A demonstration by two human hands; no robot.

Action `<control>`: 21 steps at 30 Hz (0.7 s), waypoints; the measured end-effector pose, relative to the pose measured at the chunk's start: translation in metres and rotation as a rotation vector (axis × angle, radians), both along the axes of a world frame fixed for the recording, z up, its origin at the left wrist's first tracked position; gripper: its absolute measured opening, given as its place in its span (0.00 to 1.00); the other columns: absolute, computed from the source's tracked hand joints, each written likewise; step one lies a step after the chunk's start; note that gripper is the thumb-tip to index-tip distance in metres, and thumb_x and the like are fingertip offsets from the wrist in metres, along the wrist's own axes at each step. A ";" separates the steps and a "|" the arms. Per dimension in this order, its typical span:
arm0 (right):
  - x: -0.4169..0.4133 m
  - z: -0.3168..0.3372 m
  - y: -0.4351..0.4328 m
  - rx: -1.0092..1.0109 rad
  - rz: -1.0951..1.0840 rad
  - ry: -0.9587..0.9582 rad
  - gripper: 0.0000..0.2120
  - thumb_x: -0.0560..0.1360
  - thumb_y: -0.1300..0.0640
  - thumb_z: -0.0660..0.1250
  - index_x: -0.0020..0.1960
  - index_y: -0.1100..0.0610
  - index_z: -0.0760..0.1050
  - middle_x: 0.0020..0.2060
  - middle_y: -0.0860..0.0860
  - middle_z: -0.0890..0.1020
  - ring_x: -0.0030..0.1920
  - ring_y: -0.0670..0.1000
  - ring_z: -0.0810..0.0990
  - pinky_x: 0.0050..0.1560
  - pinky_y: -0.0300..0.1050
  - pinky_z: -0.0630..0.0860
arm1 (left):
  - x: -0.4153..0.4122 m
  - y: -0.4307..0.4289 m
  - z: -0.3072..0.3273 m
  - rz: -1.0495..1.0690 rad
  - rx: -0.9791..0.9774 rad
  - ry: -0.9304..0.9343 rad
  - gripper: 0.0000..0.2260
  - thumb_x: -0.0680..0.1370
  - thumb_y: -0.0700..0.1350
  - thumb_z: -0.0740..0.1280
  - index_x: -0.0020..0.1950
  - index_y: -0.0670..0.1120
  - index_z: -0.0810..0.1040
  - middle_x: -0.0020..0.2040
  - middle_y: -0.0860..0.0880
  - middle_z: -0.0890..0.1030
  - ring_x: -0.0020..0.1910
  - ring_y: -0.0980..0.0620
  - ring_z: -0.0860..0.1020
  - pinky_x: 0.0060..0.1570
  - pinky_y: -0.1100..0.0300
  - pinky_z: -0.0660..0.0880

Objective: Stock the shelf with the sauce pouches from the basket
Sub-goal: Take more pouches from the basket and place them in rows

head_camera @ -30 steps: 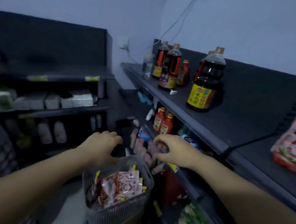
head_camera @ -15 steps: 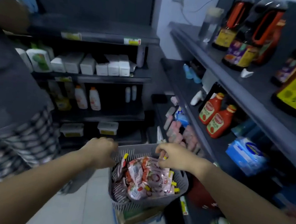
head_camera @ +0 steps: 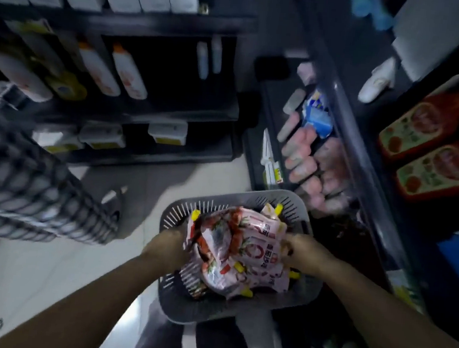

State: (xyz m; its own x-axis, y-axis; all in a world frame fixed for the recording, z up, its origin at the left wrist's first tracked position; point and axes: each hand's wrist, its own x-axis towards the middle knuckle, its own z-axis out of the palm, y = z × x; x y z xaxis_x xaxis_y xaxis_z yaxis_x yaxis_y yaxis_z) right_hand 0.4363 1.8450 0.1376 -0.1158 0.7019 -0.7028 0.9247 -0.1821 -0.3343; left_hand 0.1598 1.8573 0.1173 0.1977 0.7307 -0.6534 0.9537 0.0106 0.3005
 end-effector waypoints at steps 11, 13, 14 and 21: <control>0.007 -0.127 -0.010 0.052 -0.265 -0.200 0.11 0.70 0.59 0.68 0.52 0.59 0.76 0.52 0.58 0.77 0.55 0.60 0.77 0.50 0.50 0.75 | 0.015 0.028 -0.137 0.454 -0.112 -0.186 0.24 0.71 0.53 0.64 0.57 0.35 0.74 0.53 0.37 0.79 0.53 0.39 0.79 0.44 0.55 0.72; 0.000 -0.133 -0.009 0.056 -0.314 -0.272 0.20 0.71 0.58 0.69 0.61 0.60 0.71 0.59 0.59 0.71 0.59 0.61 0.72 0.56 0.52 0.73 | 0.023 0.027 -0.142 0.503 -0.065 -0.186 0.21 0.77 0.50 0.60 0.56 0.31 0.73 0.51 0.32 0.78 0.52 0.35 0.78 0.44 0.51 0.72; -0.003 -0.136 -0.008 0.053 -0.353 -0.291 0.22 0.72 0.59 0.69 0.63 0.60 0.69 0.61 0.59 0.68 0.60 0.62 0.71 0.57 0.53 0.72 | 0.025 0.025 -0.143 0.499 -0.032 -0.194 0.24 0.77 0.53 0.57 0.55 0.30 0.73 0.50 0.31 0.77 0.50 0.34 0.77 0.44 0.49 0.72; -0.003 -0.149 -0.011 0.191 -0.524 -0.273 0.09 0.72 0.59 0.70 0.47 0.65 0.74 0.56 0.61 0.69 0.49 0.62 0.75 0.52 0.53 0.75 | 0.014 0.018 -0.136 0.591 -0.054 -0.232 0.21 0.81 0.54 0.51 0.57 0.40 0.75 0.50 0.38 0.81 0.50 0.39 0.79 0.43 0.57 0.67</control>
State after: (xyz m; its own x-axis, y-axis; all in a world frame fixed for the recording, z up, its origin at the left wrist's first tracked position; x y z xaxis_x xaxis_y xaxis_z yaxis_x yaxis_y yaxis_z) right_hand 0.4338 1.8339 -0.0112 0.4444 0.7332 -0.5147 0.7852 -0.5954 -0.1701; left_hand 0.1742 1.8751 -0.0184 -0.0879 0.7273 -0.6807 0.6923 0.5360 0.4832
